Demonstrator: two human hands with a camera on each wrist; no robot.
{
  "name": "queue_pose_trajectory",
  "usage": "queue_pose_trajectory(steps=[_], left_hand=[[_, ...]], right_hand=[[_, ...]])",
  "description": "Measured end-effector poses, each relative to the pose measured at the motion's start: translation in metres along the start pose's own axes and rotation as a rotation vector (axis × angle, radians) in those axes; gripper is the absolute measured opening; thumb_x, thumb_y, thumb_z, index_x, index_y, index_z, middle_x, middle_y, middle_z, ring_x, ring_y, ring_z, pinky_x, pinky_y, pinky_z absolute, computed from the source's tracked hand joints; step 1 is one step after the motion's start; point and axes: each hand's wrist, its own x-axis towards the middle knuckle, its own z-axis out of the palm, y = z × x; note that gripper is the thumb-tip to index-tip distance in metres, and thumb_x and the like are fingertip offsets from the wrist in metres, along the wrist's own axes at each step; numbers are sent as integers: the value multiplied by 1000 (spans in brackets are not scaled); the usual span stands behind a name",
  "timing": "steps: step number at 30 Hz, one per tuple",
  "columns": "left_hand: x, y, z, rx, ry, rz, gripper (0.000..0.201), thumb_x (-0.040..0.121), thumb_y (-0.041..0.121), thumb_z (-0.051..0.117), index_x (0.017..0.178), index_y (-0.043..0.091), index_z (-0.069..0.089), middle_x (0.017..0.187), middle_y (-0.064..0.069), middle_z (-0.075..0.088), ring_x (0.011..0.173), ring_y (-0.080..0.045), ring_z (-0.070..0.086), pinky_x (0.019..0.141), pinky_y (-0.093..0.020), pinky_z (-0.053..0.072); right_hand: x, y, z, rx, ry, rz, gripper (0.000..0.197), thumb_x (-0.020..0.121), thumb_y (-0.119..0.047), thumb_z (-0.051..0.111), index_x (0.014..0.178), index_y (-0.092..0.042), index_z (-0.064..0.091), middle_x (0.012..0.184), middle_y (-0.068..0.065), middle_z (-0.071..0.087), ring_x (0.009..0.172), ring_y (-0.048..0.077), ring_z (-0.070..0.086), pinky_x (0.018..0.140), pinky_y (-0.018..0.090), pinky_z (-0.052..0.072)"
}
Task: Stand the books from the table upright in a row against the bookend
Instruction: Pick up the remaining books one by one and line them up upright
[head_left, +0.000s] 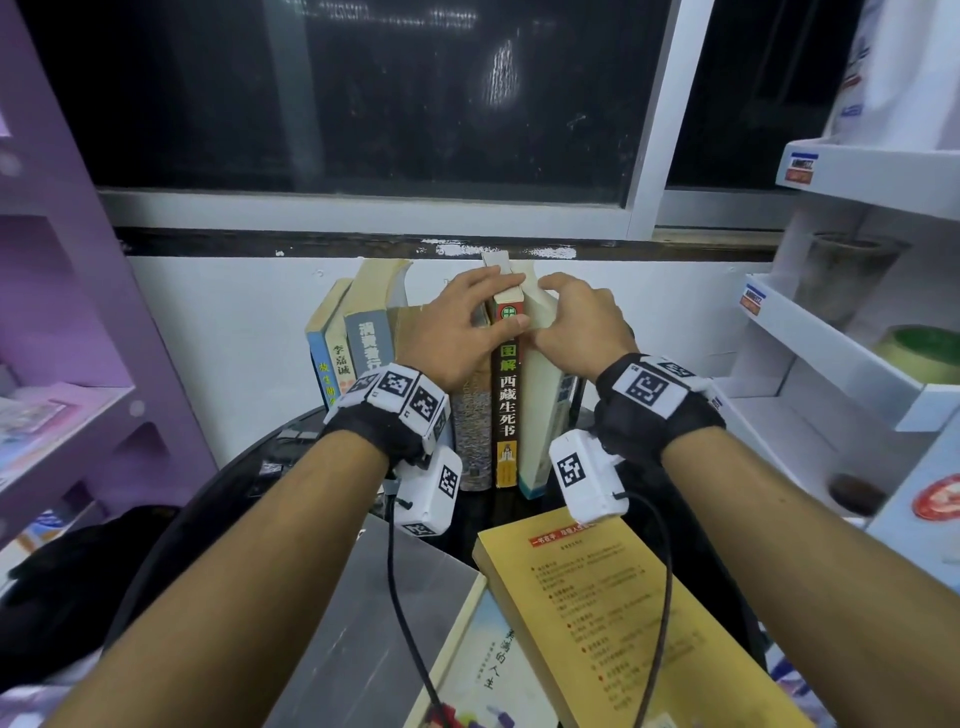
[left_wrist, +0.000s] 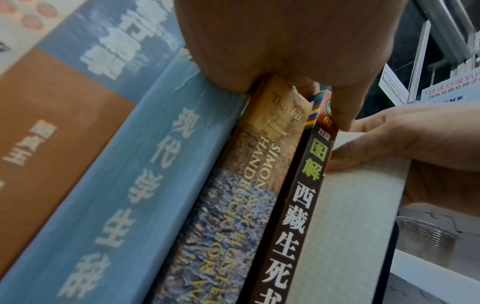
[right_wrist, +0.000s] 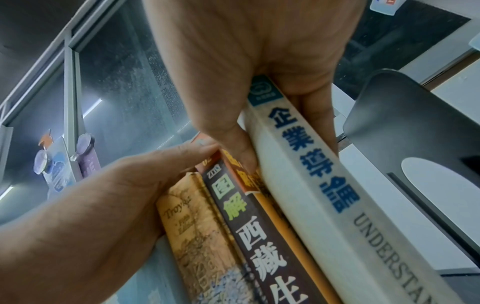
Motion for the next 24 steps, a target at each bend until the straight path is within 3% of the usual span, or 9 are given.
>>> queue_pose_trajectory(steps=[4, 7, 10, 14, 19, 24], left_hand=[[-1, 1, 1, -12, -4, 3, 49, 90, 45, 60, 137, 37, 49, 149, 8, 37, 134, -12, 38, 109, -34, 32], [-1, 1, 1, -34, -7, -5, 47, 90, 42, 60, 136, 35, 50, 148, 7, 37, 133, -12, 39, 108, -34, 33], [-1, 0, 1, -94, -18, -11, 45, 91, 40, 59, 136, 35, 51, 148, 7, 37, 132, -13, 40, 109, -39, 36], [0, 0, 2, -106, -23, -10, 45, 91, 40, 59, 135, 34, 52, 147, 6, 38, 132, -13, 40, 110, -42, 36], [1, -2, 3, -79, -23, -2, 45, 92, 42, 57, 136, 36, 50, 147, 6, 37, 131, -15, 41, 107, -45, 40], [2, -3, 2, -98, -35, -4, 47, 91, 46, 55, 136, 36, 49, 147, 4, 37, 131, -17, 41, 105, -47, 42]], right_hand=[[0, -1, -5, 36, -61, -29, 63, 79, -29, 63, 139, -25, 44, 127, 11, 60, 114, 31, 57, 95, 44, 49], [-4, -2, -12, 110, -171, -49, 74, 76, -30, 67, 144, -23, 37, 121, 10, 61, 102, 26, 62, 84, 38, 56], [-10, 4, -18, 164, -298, -65, 89, 75, -17, 74, 149, -24, 25, 110, 6, 62, 90, 21, 66, 67, 35, 61], [-16, 12, -20, 205, -372, -110, 106, 73, -5, 79, 151, -29, 13, 107, 4, 62, 84, 15, 65, 57, 29, 60], [-20, 11, -14, 207, -302, -185, 101, 72, -7, 82, 150, -28, 22, 113, 5, 65, 93, 18, 66, 64, 32, 61], [-19, 14, -6, 186, -239, -237, 99, 72, -12, 82, 150, -24, 23, 114, 5, 64, 92, 14, 64, 64, 22, 56]])
